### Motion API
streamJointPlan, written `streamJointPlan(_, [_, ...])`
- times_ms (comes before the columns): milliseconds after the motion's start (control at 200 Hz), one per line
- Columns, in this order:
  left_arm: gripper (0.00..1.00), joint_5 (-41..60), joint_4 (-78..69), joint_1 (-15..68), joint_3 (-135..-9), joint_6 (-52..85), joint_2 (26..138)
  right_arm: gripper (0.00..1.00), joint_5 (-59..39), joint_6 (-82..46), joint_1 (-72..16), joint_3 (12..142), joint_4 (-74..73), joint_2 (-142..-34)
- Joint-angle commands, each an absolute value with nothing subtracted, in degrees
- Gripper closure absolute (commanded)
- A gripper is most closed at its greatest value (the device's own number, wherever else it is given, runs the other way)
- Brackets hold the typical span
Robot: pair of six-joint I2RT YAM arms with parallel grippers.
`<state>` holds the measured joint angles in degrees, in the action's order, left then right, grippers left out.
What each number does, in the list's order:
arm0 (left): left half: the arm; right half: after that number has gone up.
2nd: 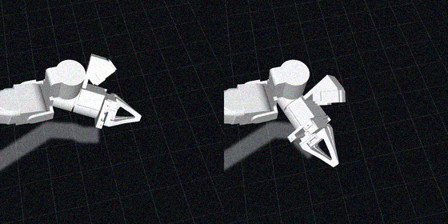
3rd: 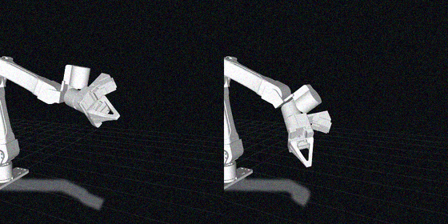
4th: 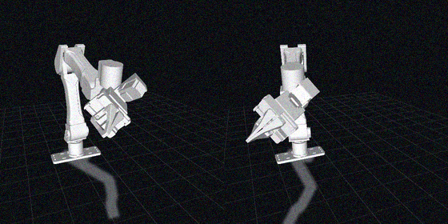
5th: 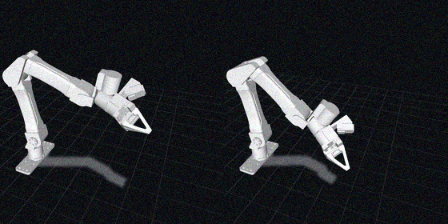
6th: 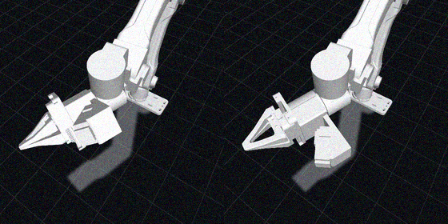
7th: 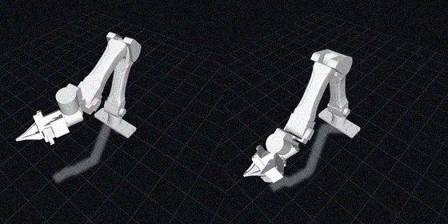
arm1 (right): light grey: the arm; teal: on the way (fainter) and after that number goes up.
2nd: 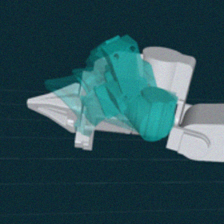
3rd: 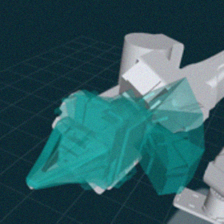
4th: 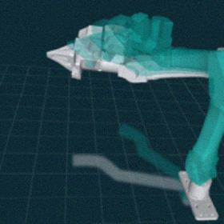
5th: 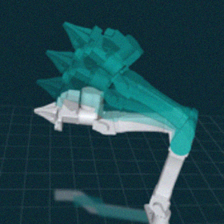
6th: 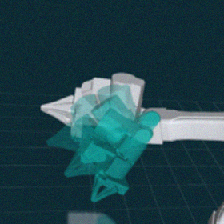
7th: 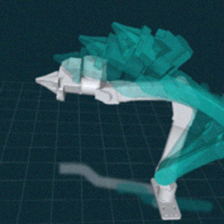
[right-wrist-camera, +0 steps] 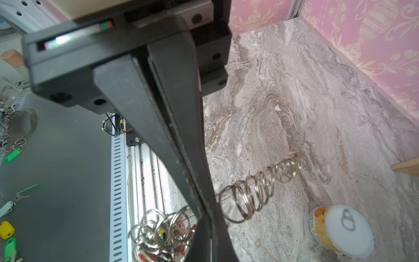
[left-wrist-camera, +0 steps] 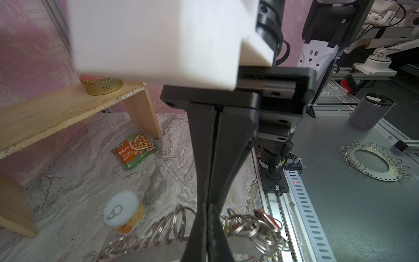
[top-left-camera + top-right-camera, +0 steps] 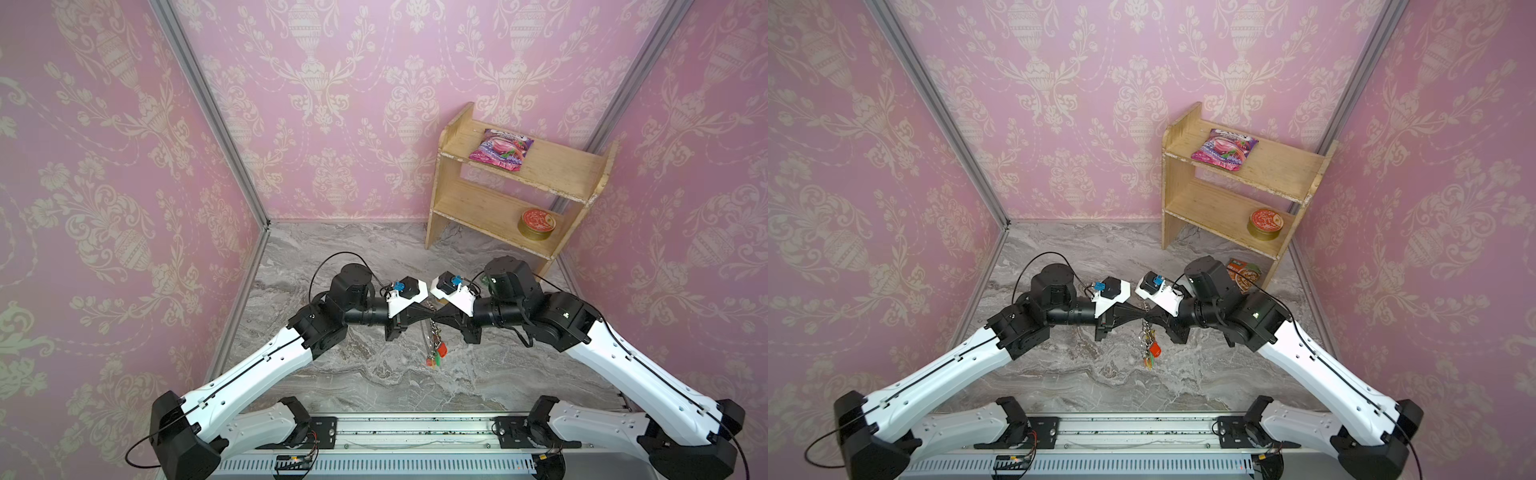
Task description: Put the keys on the keyring
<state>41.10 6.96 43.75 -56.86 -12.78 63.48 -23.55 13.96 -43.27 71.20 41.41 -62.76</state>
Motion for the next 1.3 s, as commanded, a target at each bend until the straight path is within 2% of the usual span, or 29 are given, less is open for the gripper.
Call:
streamJointPlan(0, [0.99, 40.47, 7.16, 44.52, -57.05, -12.95, 63.96, 1.00, -25.06, 14.14, -43.76, 72.60, 38.14, -61.22])
streamJointPlan(240, [1.00, 39.58, 5.68, 44.82, -56.58, -13.29, 63.27, 1.00, -25.68, 13.82, -43.74, 72.31, 37.69, -60.91])
streamJointPlan(380, [1.00, 38.36, 0.13, 44.79, -54.05, -12.53, 61.12, 0.79, -24.20, 13.76, -43.63, 71.64, 37.95, -59.84])
streamJointPlan(500, [1.00, 37.40, -5.03, 44.68, -51.59, -11.63, 59.18, 0.73, -23.40, 13.38, -43.28, 71.11, 38.14, -58.81])
streamJointPlan(1046, [1.00, 39.11, -15.99, 43.16, -48.85, -7.29, 57.59, 0.77, -25.67, 12.69, -41.55, 68.47, 35.86, -57.47])
streamJointPlan(1161, [1.00, 39.37, -16.15, 43.17, -48.87, -7.13, 57.65, 0.79, -26.01, 12.73, -41.46, 68.29, 34.99, -57.14])
streamJointPlan(1296, [1.00, 39.46, -16.69, 43.07, -48.69, -7.03, 57.59, 0.88, -26.45, 12.61, -41.35, 68.46, 34.80, -57.24])
